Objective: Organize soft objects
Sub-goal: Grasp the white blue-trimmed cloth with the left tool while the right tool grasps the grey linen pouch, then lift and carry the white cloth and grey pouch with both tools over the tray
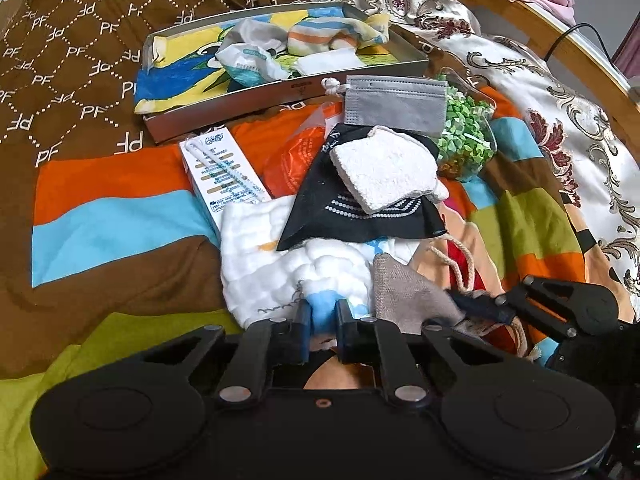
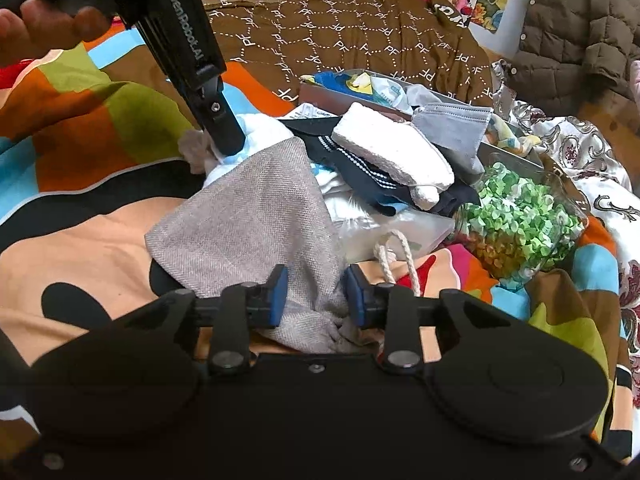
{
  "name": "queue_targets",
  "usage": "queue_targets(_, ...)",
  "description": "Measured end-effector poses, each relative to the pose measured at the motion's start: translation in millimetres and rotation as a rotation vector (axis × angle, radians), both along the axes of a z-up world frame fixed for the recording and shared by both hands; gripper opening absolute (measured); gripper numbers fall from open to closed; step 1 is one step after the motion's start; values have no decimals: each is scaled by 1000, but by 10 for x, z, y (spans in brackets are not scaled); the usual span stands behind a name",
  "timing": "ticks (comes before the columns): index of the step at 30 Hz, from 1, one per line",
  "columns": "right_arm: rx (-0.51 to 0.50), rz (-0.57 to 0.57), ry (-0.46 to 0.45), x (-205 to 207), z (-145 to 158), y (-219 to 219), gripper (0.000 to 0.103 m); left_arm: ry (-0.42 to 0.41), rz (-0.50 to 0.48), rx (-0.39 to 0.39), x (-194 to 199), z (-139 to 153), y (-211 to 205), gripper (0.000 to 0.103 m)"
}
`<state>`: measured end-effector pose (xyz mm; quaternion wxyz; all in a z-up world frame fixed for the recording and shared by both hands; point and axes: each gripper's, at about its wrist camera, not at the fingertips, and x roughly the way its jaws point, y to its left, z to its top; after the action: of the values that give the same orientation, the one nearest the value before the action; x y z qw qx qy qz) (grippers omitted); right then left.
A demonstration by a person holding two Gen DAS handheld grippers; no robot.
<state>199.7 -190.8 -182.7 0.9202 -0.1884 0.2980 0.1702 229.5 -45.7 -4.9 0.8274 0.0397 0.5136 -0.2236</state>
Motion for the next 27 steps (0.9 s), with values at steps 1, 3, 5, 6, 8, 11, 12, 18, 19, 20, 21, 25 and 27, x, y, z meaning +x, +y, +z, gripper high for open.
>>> queue_targets(1,-9,1,1,3,-11,16,9,-2,-2,1,-13,13,-12,12)
queue_targets(3,-22,9,-7,-20,-26,28,4,-5,1,4,-44,37,-24,12)
queue_targets(5,-28,18,-22,-50,-11,28,2,-2,21,8,-105,63,-22,11)
queue_targets(6,-30,18,-28,-71,-5,16,1,0,25,13,-143,76,-18,11)
queue_targets(8,-38,12,-50,-119,36,16,1,-5,26,23,-229,112,-7,11)
queue_targets(11,-33,-2,-96,-210,149,-24,0,-7,37,26,-363,181,26,11)
queue_targets(12,-30,-10,-111,-242,190,-48,0,-9,42,27,-408,205,39,11)
queue_targets(18,-5,-109,-179,-371,396,-238,0,-20,64,35,-647,343,108,10)
queue_targets(19,4,-129,-190,-385,430,-279,0,-23,63,37,-672,365,108,10)
queue_targets(20,14,-149,-200,-397,464,-318,0,-25,64,34,-701,394,115,10)
queue_targets(21,25,-166,-211,-410,500,-356,0,-25,67,28,-722,425,127,10)
queue_targets(25,45,-210,-260,-435,636,-476,0,-34,78,-6,-764,586,167,10)
queue_targets(27,56,-213,-287,-429,721,-523,0,-48,76,-27,-762,667,189,10)
